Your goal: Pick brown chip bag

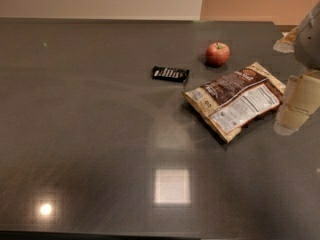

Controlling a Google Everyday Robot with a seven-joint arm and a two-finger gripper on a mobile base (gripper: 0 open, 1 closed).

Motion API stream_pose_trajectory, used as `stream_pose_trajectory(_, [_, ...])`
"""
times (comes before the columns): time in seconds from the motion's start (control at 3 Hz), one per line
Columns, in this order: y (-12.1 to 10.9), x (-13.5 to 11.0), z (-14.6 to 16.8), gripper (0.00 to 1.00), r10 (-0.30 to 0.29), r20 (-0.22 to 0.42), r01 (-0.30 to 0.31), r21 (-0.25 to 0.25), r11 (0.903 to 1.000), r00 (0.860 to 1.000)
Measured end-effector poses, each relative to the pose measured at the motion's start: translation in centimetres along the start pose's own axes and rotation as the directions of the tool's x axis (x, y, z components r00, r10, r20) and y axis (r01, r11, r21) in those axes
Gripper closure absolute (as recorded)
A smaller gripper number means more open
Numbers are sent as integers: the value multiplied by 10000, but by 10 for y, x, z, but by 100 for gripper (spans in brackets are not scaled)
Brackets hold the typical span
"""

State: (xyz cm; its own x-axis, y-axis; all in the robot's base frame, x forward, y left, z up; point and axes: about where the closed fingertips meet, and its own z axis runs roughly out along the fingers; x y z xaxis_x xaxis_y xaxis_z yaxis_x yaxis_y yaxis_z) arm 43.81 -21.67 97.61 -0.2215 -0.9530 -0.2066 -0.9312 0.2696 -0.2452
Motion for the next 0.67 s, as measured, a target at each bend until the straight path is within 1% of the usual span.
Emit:
stream_pose_trajectory(0.33, [-1, -1, -1, 0, -23, 34, 23, -7, 10000, 10000])
stream_pose_trajectory(0.67, [-12, -4, 2, 0, -255, 146, 259, -291, 9992, 9996])
